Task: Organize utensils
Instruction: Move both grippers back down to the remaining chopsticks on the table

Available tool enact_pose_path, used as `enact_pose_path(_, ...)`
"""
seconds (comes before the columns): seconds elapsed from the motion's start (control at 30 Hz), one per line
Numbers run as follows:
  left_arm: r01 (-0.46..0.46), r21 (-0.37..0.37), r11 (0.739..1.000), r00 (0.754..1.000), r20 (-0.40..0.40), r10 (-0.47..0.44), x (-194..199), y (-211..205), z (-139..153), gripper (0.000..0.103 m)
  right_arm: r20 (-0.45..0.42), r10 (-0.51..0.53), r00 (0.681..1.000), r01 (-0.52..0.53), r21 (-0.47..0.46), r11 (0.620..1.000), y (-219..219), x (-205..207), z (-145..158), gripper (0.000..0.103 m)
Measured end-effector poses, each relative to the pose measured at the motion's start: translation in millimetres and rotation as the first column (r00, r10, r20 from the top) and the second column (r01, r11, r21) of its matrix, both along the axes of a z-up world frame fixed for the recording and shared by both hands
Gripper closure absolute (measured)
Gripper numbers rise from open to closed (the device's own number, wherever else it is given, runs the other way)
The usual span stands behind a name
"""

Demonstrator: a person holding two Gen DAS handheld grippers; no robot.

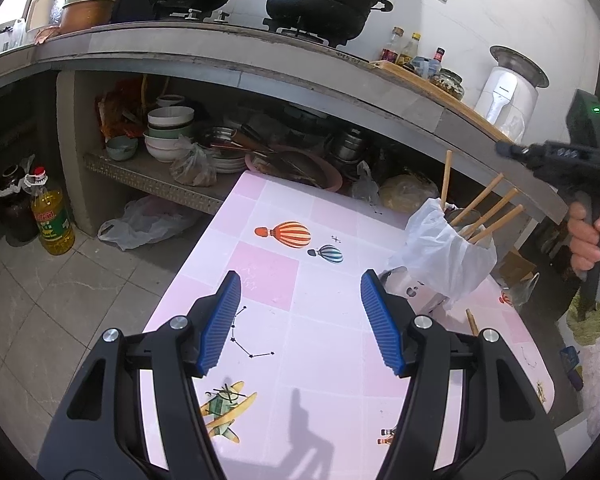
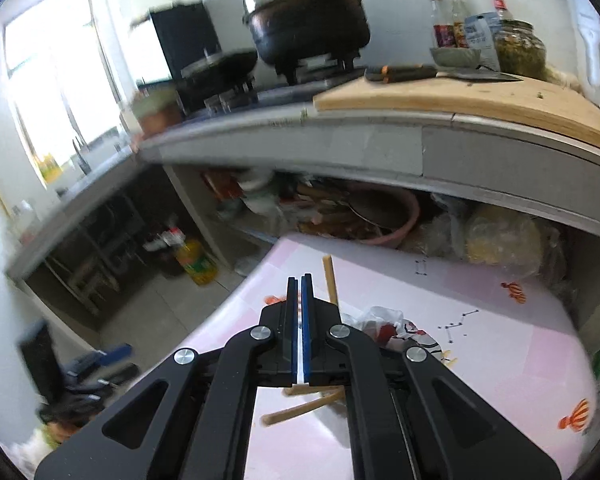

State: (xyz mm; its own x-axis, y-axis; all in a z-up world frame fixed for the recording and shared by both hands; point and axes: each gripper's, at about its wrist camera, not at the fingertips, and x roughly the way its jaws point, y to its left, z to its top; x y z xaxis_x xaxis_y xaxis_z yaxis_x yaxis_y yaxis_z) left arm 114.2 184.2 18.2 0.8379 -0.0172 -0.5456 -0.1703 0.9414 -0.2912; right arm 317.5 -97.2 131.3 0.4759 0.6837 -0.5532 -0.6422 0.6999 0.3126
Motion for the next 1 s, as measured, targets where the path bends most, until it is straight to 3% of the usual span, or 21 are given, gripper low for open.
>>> enact_pose_path(0.13, 0.015, 0.002, 1.0, 1.0, -0.006, -0.015, -4.2, -6.9, -1.6, 0.044, 0.01, -0.033, 0.999, 0.032, 0.068, 0.997, -34.8, -15.8, 11.9, 0.095)
enact_pose_path(0.2, 0.03, 0.001, 1.0, 0.999, -0.015, -0.03, -4.7, -12.2, -3.7, 0.043, 0.02, -0.069, 0.997, 0.068, 0.075, 0.995, -57.7, -29.4, 12.6, 0.081)
enact_pose_path(0.3, 0.065, 0.004, 0.998, 0.998, -0.027, -0.065, -5.6, -23.1, -8.4, 0.04, 0.023, -0.12, 0.993, 0.118, 0.063, 0.991, -87.0, -45.8, 4.3, 0.075)
enact_pose_path(0.5, 0.155, 0.014, 0.988, 0.985, -0.083, -0.153, -0.7, -54.2, -26.4, 0.036, -0.059, -0.278, 0.959, 0.275, -0.059, 0.96, -147.8, -82.7, -64.1, 0.069)
enact_pose_path(0.67, 0.223, 0.018, 0.975, 0.966, -0.134, -0.219, 5.5, -83.3, -43.4, 0.033, -0.213, -0.399, 0.892, 0.388, -0.093, 0.917, -185.0, -102.4, -140.8, 0.069)
enact_pose_path(0.8, 0.307, 0.032, 0.951, 0.938, -0.181, -0.296, 11.1, -114.5, -59.2, 0.033, -0.321, -0.474, 0.82, 0.476, -0.078, 0.876, -208.0, -118.0, -190.2, 0.069)
enact_pose_path(1.0, 0.424, 0.051, 0.904, 0.88, -0.262, -0.397, 24.3, -165.1, -81.7, 0.033, -0.315, -0.535, 0.784, 0.528, -0.114, 0.842, -223.7, -139.8, -215.4, 0.069)
